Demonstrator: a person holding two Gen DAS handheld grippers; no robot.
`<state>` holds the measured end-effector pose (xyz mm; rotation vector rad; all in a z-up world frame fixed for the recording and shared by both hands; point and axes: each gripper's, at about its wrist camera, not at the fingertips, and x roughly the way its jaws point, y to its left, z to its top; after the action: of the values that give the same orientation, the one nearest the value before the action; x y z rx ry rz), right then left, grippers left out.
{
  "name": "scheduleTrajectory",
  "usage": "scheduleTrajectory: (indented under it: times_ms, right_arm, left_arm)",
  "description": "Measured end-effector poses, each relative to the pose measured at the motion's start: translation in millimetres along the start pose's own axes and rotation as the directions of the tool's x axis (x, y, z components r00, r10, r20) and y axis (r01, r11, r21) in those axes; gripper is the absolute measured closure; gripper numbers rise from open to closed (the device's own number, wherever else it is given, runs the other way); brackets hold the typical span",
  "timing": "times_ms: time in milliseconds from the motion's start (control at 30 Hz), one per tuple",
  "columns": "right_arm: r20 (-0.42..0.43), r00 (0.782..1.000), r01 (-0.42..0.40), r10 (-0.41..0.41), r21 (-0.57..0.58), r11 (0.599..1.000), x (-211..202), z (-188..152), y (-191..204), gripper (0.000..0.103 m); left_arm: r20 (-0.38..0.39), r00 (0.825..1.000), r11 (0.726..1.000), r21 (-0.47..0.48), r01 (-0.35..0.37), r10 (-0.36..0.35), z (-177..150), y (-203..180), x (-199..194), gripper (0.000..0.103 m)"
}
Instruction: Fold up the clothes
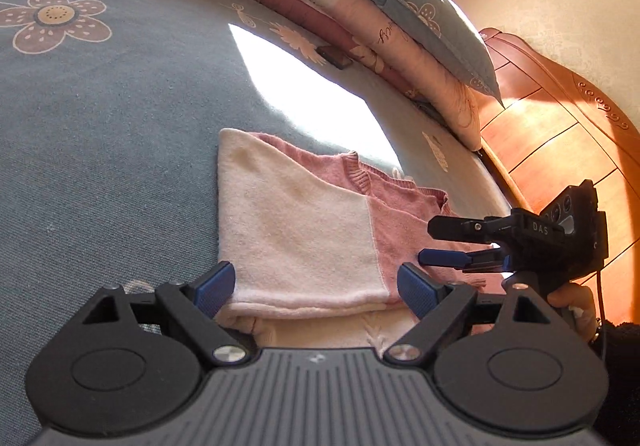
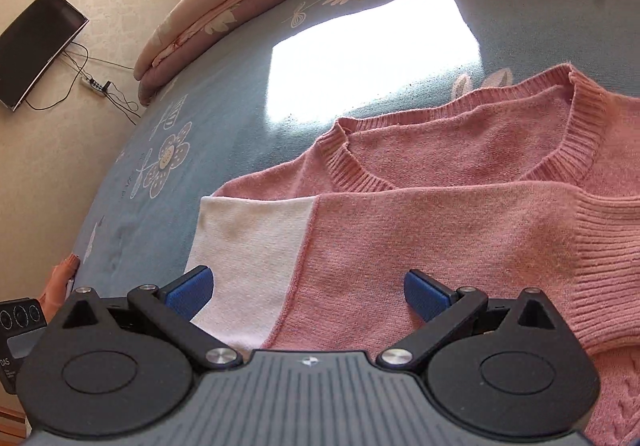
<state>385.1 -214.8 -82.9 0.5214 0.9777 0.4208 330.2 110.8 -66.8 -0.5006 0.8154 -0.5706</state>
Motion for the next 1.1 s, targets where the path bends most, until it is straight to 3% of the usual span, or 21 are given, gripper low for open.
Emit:
scheduleTrajectory:
  times_ms: [67,133,233,333,400,533,600,733,833,900,967,1033,1100]
  right_arm:
    - [0.011,1.000,-0.019,0.019,-0.013,1.000,-3,3,4,0.000]
    - [0.012,0.999,-0.030,0.030,-0.020,0.999,-1,6,8,0.000]
    - [-0.008,0.999,-0.032,0.031,-0.038,0.999,6,7,12,0.000]
    - [-0.011,0.999,0.036,-0.037,-0.078,0.996,13,8,11,0.000]
    - [0.042,0.993,0.112,-0.109,-0.082,0.990,13,12,10,0.000]
    - [0.057,0.995,0.091,-0.085,-0.111,0.990,9,16,23,0.000]
    - [0.046,0.984,0.179,-0.173,-0.212,0.961,15,13,38,0.000]
    - [0.030,0.931,0.349,-0.364,-0.373,0.860,43,4,50,0.000]
    - [0.069,0.908,0.402,-0.414,-0.427,0.810,58,1,50,0.000]
    - [0.096,0.900,0.426,-0.426,-0.405,0.809,62,8,50,0.000]
    - [0.104,0.902,0.428,-0.419,-0.347,0.835,58,16,50,0.000]
    - [0.099,0.927,0.373,-0.362,-0.348,0.860,53,19,58,0.000]
    - [0.095,0.942,0.332,-0.321,-0.395,0.857,54,19,73,0.000]
  left_arm:
    - [-0.044,0.996,0.997,0.007,0.073,-0.072,0,-7,2,0.015]
    - [-0.127,0.988,0.996,0.015,0.088,-0.086,-5,-13,15,0.015]
    - [-0.233,0.972,0.999,0.035,-0.013,0.020,-15,-14,36,0.015]
    - [-0.241,0.970,1.000,0.020,0.005,0.000,-15,-12,33,0.013]
    - [-0.247,0.969,1.000,-0.011,0.015,-0.017,-12,-8,29,0.013]
    - [-0.277,0.961,1.000,0.010,0.018,-0.014,-12,-12,27,0.013]
    - [-0.293,0.956,1.000,0.014,0.016,-0.011,-14,-13,31,0.013]
    - [-0.293,0.956,1.000,0.005,0.023,-0.021,-15,-11,31,0.012]
    - [-0.291,0.956,1.000,-0.002,0.028,-0.027,-14,-9,30,0.012]
    - [-0.290,0.957,1.000,-0.001,0.028,-0.027,-14,-10,29,0.012]
    - [-0.289,0.957,1.000,0.000,0.028,-0.027,-14,-10,28,0.012]
    - [-0.286,0.958,1.000,0.006,0.020,-0.018,-12,-10,24,0.012]
    - [-0.271,0.962,1.000,0.003,0.020,-0.018,-8,-8,17,0.012]
